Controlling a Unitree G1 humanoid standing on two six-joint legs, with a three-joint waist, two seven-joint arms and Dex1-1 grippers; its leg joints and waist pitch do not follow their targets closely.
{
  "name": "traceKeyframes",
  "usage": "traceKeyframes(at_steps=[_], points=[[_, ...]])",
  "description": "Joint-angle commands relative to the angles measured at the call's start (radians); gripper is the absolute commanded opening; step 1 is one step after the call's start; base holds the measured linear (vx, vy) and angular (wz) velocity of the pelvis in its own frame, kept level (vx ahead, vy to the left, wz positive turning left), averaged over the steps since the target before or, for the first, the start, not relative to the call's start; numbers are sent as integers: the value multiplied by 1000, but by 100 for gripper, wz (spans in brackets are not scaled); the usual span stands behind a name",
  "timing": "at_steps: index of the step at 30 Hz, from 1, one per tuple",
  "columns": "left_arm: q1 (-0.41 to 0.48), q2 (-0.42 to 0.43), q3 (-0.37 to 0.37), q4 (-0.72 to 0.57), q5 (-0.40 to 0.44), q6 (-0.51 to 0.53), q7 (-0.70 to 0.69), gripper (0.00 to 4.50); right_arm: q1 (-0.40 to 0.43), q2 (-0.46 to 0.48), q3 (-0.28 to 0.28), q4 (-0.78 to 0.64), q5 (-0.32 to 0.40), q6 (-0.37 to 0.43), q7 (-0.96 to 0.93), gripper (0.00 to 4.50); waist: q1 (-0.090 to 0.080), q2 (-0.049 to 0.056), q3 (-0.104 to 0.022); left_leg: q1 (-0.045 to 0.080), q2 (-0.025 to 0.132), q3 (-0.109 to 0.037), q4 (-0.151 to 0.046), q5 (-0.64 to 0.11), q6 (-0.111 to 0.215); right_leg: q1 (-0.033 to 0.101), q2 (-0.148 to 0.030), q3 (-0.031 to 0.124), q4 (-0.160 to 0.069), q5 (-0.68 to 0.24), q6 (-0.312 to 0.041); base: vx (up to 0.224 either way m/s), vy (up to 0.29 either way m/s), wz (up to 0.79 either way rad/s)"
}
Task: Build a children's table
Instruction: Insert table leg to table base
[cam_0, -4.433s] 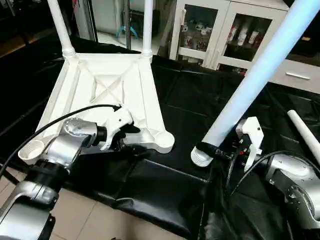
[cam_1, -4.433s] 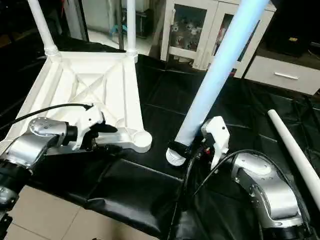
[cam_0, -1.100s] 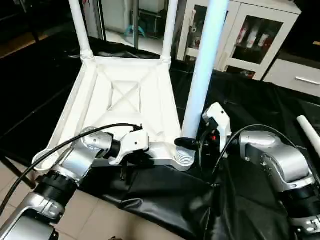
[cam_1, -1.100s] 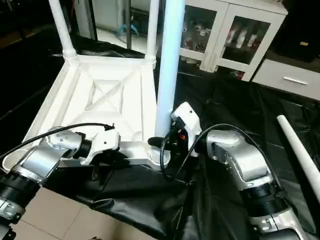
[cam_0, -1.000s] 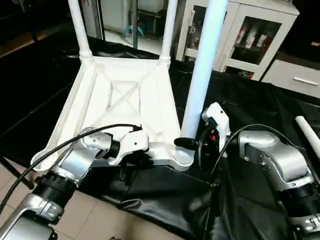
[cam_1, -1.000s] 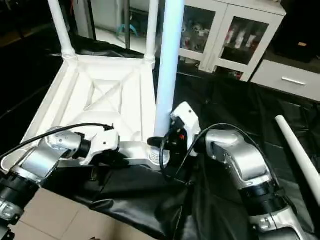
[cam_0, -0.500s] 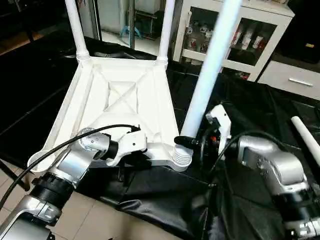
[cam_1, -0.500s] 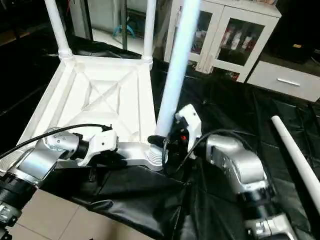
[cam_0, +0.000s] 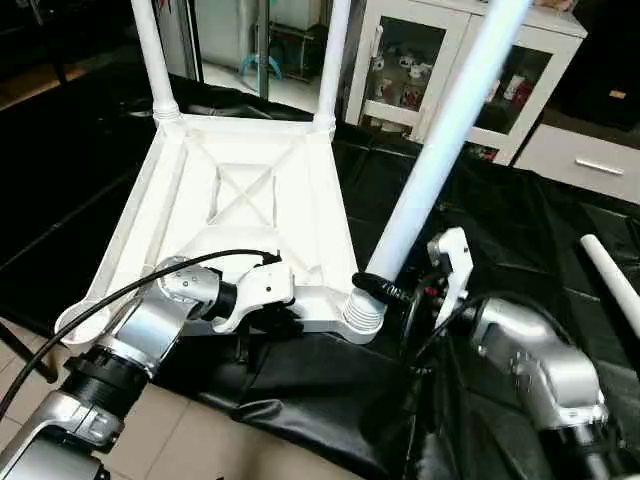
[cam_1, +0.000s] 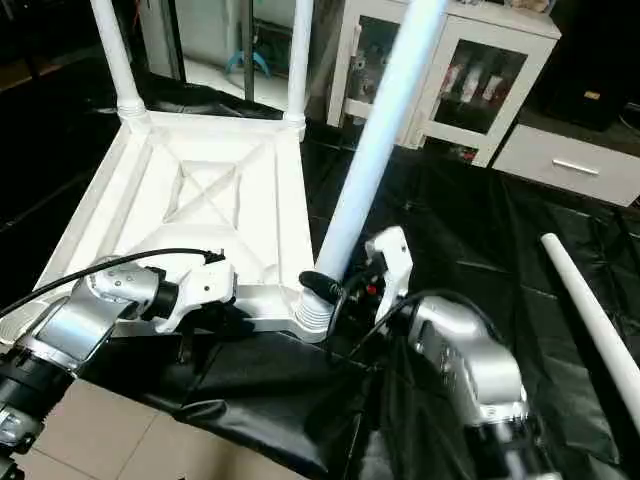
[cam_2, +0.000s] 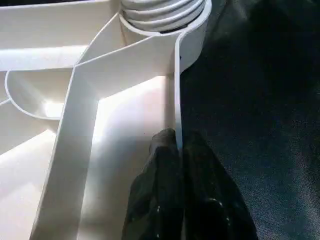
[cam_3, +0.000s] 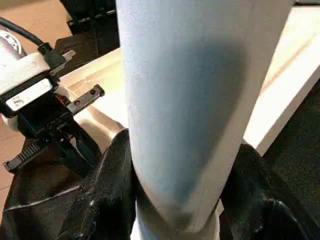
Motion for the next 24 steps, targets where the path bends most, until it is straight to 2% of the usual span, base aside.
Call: traceKeyframes(at_steps=[1,8,12,16,20,22,23,24], points=[[3,-17,-26,-2,-4,-5,-5,0,49,-14,25,27,-50,-8,-6,185,2,10,-46,-9,27,-2,-85,-74,8,56,-57,39,-62,-90,-189,0,0,0],[-2,-18,-23,3,-3,-4,-1,0,109,-1,15,2,-39,-53,-8,185,4,9,-47,-8,27,-2,-84,-79,16,56,-58,40,-64,-85,-186,0,0,0],[-4,-18,-22,5,-3,-3,-3,0,123,-2,23,4,-52,-60,-21,185,5,14,-46,-7,27,-2,-86,-77,18,55,-56,40,-63,-73,-194,0,0,0],[-6,-16,-23,8,-1,-5,-6,0,100,-29,62,13,-93,-29,-25,185,5,14,-43,-6,27,-3,-89,-97,10,55,-55,39,-66,-98,-188,0,0,0],[-6,-15,-24,6,0,-4,-9,0,65,-59,105,18,-133,0,-5,184,5,15,-40,-4,29,-4,-93,-140,-3,54,-57,41,-73,-163,-170,0,0,0],[-5,-14,-24,5,0,-4,-9,0,44,-62,113,22,-139,10,-5,184,4,15,-39,-3,29,-6,-95,-157,-9,54,-58,42,-76,-194,-161,0,0,0],[-4,-13,-24,3,0,-3,-10,0,33,-63,116,24,-140,16,-6,184,3,11,-40,-3,29,-6,-95,-155,-9,54,-58,42,-76,-194,-159,0,0,0],[-4,-13,-24,3,0,-2,-10,0,32,-63,116,24,-140,16,-6,184,4,13,-40,-4,29,-7,-95,-150,-10,55,-58,42,-75,-188,-159,0,0,0]])
